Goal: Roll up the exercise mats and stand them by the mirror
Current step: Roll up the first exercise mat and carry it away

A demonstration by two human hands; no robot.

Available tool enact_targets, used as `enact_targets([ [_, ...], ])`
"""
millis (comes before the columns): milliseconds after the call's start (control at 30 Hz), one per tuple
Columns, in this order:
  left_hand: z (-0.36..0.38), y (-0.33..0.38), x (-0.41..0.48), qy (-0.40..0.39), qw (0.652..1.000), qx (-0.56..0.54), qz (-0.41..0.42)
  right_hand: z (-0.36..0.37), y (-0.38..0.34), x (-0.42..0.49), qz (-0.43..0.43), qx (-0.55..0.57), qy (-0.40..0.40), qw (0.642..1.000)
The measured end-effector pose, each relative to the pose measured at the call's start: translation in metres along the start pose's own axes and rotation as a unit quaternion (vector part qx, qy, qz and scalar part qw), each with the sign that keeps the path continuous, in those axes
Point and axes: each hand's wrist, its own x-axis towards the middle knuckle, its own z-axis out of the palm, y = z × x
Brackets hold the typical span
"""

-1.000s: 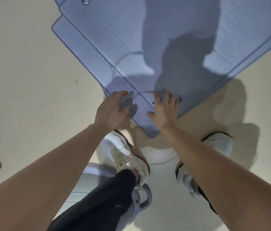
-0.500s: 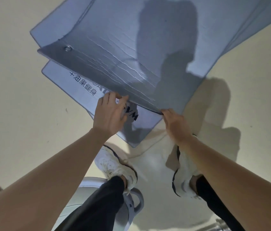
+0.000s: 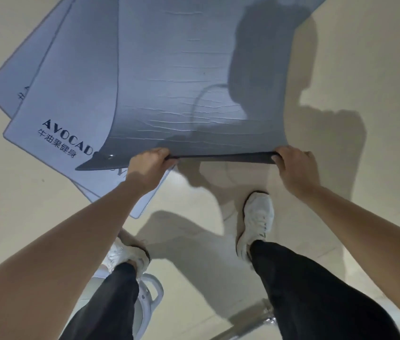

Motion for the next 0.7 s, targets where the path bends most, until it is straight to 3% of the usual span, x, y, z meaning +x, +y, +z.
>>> enact_targets([
  [100,0.0,0.047,0.022,0.015,0.999,-0.005,-0.039,0.0,0.022,0.0,-0.024,-0.057,0.104,0.993],
  [200,0.0,0.066,0.054,0.008,0.999,0.028,-0.019,0.013,0.017,0.014,-0.132,-0.096,0.144,0.976],
  [267,0.006,0.065,0.081,-0.008,0.999,0.048,0.005,0.037,0.013,0.03,-0.218,-0.107,0.108,0.964],
  [367,0.022,0.05,0.115,-0.006,0.997,0.079,0.012,0.075,0.01,0.058,-0.272,-0.163,0.002,0.949],
  [500,0.051,0.032,0.151,0.017,0.994,0.107,0.005,0.108,0.027,0.103,-0.338,-0.215,0.021,0.916],
  [600,0.069,0.018,0.168,0.105,0.987,0.106,0.065,0.135,0.033,0.134,-0.349,-0.172,0.054,0.92],
  [700,0.1,0.002,0.167,0.216,0.948,0.167,0.163,0.159,0.028,0.153,-0.375,-0.167,0.054,0.91],
])
